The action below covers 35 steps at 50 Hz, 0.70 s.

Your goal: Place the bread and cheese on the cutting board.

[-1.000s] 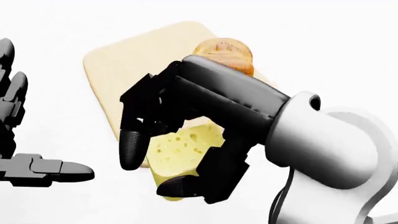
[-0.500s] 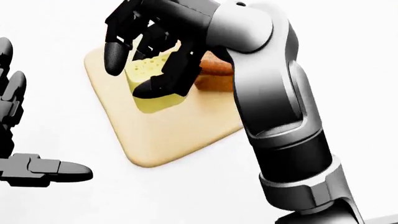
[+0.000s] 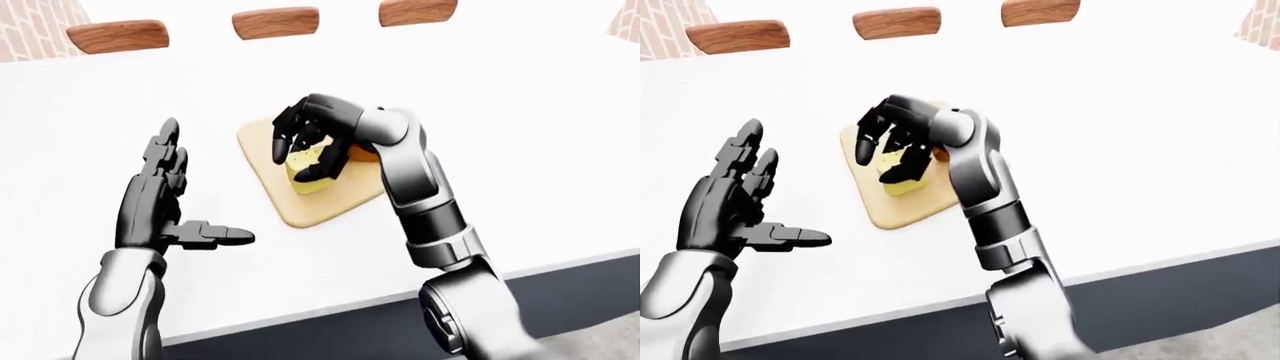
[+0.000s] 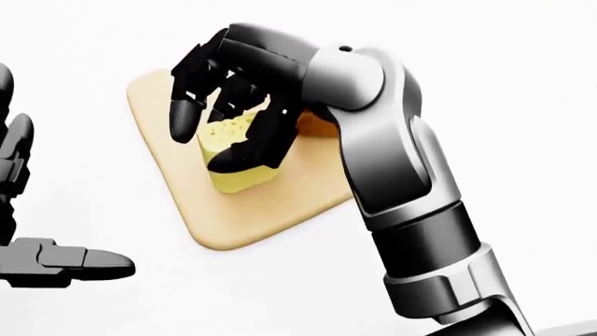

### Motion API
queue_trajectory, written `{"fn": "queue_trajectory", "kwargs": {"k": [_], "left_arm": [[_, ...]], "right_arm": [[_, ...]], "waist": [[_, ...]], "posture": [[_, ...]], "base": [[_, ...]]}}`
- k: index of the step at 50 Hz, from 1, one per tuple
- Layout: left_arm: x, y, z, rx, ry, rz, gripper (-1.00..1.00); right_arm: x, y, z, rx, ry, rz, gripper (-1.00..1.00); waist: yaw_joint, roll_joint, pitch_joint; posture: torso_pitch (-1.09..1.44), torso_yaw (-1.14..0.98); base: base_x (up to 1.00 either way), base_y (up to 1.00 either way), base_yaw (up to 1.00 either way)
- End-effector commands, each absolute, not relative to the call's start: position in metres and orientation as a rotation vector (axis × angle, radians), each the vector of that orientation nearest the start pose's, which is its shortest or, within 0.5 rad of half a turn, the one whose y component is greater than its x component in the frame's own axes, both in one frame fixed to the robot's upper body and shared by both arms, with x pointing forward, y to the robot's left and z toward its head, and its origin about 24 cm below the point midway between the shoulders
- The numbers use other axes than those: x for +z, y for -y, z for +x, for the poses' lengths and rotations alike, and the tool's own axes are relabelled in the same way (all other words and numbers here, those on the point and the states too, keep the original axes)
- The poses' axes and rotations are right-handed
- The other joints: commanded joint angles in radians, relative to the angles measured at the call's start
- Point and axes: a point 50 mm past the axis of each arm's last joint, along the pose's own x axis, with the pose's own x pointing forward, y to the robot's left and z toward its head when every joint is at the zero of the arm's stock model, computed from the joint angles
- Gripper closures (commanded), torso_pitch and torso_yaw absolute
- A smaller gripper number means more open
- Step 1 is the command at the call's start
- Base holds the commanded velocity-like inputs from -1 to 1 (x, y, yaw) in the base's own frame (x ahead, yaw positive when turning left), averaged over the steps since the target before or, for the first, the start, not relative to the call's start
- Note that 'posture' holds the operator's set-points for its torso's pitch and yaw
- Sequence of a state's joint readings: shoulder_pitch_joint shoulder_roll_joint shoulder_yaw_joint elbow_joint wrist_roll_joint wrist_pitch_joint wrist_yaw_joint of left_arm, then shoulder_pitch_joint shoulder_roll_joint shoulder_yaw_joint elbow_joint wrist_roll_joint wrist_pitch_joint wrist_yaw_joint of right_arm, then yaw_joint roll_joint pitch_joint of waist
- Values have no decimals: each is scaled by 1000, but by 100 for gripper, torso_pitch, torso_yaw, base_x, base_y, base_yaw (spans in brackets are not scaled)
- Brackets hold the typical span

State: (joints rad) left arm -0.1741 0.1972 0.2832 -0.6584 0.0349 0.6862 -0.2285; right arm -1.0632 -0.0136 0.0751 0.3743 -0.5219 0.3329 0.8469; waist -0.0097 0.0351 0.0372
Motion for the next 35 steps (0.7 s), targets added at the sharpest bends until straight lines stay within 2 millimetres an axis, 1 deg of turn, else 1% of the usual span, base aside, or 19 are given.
{"fn": "queue_trajectory", "kwargs": {"k": [1, 3, 5, 6, 10, 11, 12, 14, 15, 17, 18, 19, 20, 23, 26, 30, 35], "left_arm": [[192, -211, 238, 55, 229, 234, -100], [192, -211, 238, 55, 229, 233, -100], [192, -211, 238, 55, 228, 233, -100], [192, -211, 239, 54, 228, 233, -100], [192, -211, 239, 57, 228, 233, -100], [192, -211, 239, 56, 227, 233, -100], [192, -211, 239, 55, 228, 234, -100], [192, -211, 239, 56, 228, 233, -100], [192, -211, 239, 55, 228, 233, -100], [192, -211, 239, 55, 228, 234, -100], [192, -211, 239, 55, 228, 233, -100], [191, -211, 239, 56, 227, 234, -100], [191, -211, 239, 56, 227, 234, -100], [190, -212, 239, 58, 225, 234, -100], [190, -212, 239, 58, 226, 234, -100], [191, -212, 239, 58, 224, 235, -100], [194, -212, 238, 56, 228, 238, -100]], "right_arm": [[262, 26, 359, 834, 229, -770, 23], [262, 26, 359, 837, 228, -773, 11], [262, 26, 358, 837, 229, -771, 6], [262, 25, 358, 840, 228, -771, -2], [264, 26, 358, 842, 230, -766, -18], [264, 26, 358, 840, 229, -766, -24], [265, 26, 357, 842, 230, -767, -35], [266, 27, 357, 840, 231, -766, -37], [266, 27, 357, 840, 232, -767, -51], [271, 27, 356, 833, 243, -762, -59], [274, 28, 354, 828, 251, -763, -76], [277, 28, 354, 821, 256, -754, -84], [278, 29, 352, 821, 261, -759, -100], [287, 32, 344, 804, 288, -754, -100], [297, 35, 331, 782, 316, -744, -100], [310, 47, 322, 738, 341, -731, -100], [322, 61, 303, 667, 374, -698, -100]], "waist": [[0, 5, -27], [0, 5, -27], [0, 5, -27], [0, 5, -27], [0, 5, -28], [0, 5, -28], [0, 5, -28], [0, 5, -28], [0, 5, -28], [0, 5, -28], [1, 5, -28], [1, 5, -28], [1, 5, -28], [2, 4, -27], [3, 2, -26], [3, 0, -23], [6, -4, -21]], "posture": [[0, 0], [0, 0], [0, 0], [0, 0], [0, 0], [0, 0], [0, 0], [0, 0], [0, 0], [0, 0], [0, 0], [0, 0], [0, 0], [0, 0], [0, 0], [0, 0], [0, 0]], "base": [[0, 0, 0], [0, 0, 0], [0, 0, 0], [0, 0, 0], [0, 0, 0], [0, 0, 0], [0, 0, 0], [0, 0, 0], [0, 0, 0], [0, 0, 0], [0, 0, 0], [0, 0, 0], [0, 0, 0], [0, 0, 0], [0, 0, 0], [0, 0, 0], [0, 0, 0]]}}
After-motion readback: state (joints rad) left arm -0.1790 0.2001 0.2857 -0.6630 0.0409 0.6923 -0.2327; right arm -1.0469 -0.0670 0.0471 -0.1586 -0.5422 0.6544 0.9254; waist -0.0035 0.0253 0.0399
